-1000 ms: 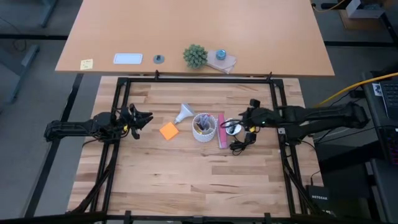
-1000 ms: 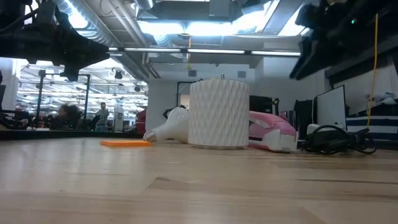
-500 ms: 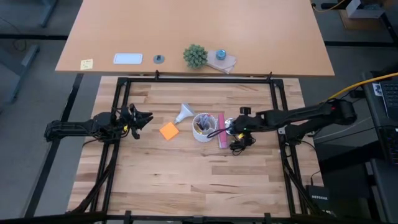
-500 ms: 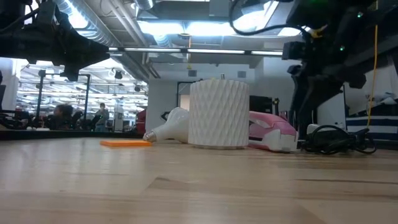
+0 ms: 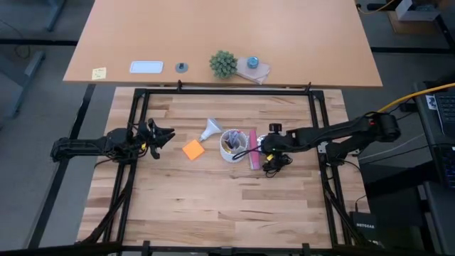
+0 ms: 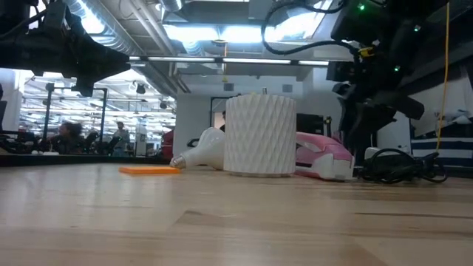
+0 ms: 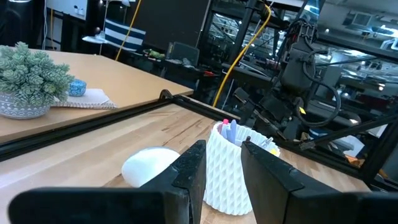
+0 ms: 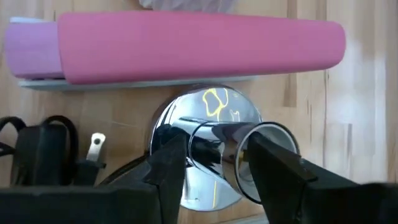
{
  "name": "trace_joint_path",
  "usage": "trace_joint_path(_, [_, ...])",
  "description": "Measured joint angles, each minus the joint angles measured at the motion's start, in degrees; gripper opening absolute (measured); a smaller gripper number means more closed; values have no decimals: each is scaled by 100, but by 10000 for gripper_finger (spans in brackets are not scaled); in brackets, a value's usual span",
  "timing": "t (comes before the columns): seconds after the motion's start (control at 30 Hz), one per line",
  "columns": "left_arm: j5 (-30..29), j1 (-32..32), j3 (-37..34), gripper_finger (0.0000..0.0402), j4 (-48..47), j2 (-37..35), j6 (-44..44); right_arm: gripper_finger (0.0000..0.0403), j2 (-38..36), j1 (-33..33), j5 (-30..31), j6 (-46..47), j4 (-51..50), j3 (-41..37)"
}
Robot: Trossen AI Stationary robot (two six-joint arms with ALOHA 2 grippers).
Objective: Screw lightbulb
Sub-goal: Move the lamp to the center of the table
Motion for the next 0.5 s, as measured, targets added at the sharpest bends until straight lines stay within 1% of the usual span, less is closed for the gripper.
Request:
trace_joint_path(0.1, [1,0,0,93,-2,0,0,124,28,-4,-136,-7,-30,-2])
trace_joint_path(0.2, [2,0,0,93,-4,1,-1,79,22,-3,-242,45,-32,2])
trace_joint_path(0.33, [2,0,0,93,-13,2,-2,26,8,-2,-556,402,-24,17])
trace_joint_path(0.5, [2,0,1,93,-20,2,-2,23,10,3,-1305,618,-2,15])
